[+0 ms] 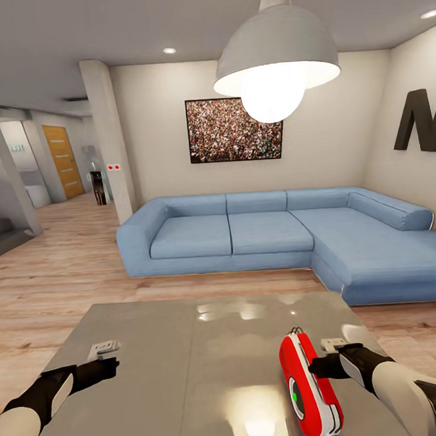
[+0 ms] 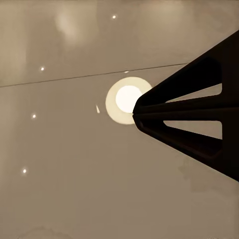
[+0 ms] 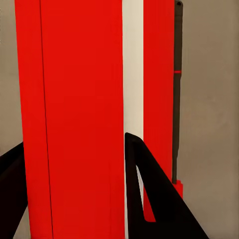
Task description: Turn on the radio receiver that's on the table in the living room.
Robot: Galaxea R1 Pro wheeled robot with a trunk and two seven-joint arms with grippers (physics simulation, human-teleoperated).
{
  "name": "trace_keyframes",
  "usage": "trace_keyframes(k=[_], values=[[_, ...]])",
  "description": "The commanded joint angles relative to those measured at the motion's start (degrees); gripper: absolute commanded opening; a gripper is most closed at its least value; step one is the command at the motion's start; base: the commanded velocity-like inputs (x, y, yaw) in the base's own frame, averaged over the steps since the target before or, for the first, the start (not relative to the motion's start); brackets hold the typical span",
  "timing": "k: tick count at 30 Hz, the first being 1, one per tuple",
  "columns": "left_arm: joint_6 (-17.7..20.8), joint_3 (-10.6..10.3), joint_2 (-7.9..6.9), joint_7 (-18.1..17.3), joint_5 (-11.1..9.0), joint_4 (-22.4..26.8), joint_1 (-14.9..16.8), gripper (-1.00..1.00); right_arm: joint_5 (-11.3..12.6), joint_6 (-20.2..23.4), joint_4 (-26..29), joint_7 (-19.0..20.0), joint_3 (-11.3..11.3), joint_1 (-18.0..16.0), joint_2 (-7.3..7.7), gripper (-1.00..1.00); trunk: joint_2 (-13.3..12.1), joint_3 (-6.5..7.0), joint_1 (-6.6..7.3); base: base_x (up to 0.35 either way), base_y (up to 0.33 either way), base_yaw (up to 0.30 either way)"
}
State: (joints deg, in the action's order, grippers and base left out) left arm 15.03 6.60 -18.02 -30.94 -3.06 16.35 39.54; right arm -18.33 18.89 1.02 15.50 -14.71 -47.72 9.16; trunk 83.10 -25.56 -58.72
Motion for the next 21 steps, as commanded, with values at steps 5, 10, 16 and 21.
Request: trace_keyframes(k=[5,10,16,21], values=[[0.0,0.0,0.0,0.0,0.0,0.0,0.0,-1.0,0.4,-1.1,0.2,0.1,-0.5,3.2,-0.02,-1.0,0.0,-0.02,-0.01,0.0,0.0,0.0],[0.0,0.0,0.0,0.0,0.0,0.0,0.0,-1.0,0.4,-1.1,0.3,0.1,-0.5,3.2,-0.02,-1.0,0.0,-0.02,-0.01,0.0,0.0,0.0],[0.0,0.0,0.0,0.0,0.0,0.0,0.0,-1.0,0.4,-1.1,0.3,0.1,-0.5,3.2,-0.02,-1.0,0.0,-0.02,-0.01,0.0,0.0,0.0],[0.0,0.0,0.0,0.0,0.0,0.0,0.0,-1.0,0.4,-1.1,0.3,0.1,-0.5,3.2,-0.02,-1.0,0.0,-0.02,-0.01,0.0,0.0,0.0]])
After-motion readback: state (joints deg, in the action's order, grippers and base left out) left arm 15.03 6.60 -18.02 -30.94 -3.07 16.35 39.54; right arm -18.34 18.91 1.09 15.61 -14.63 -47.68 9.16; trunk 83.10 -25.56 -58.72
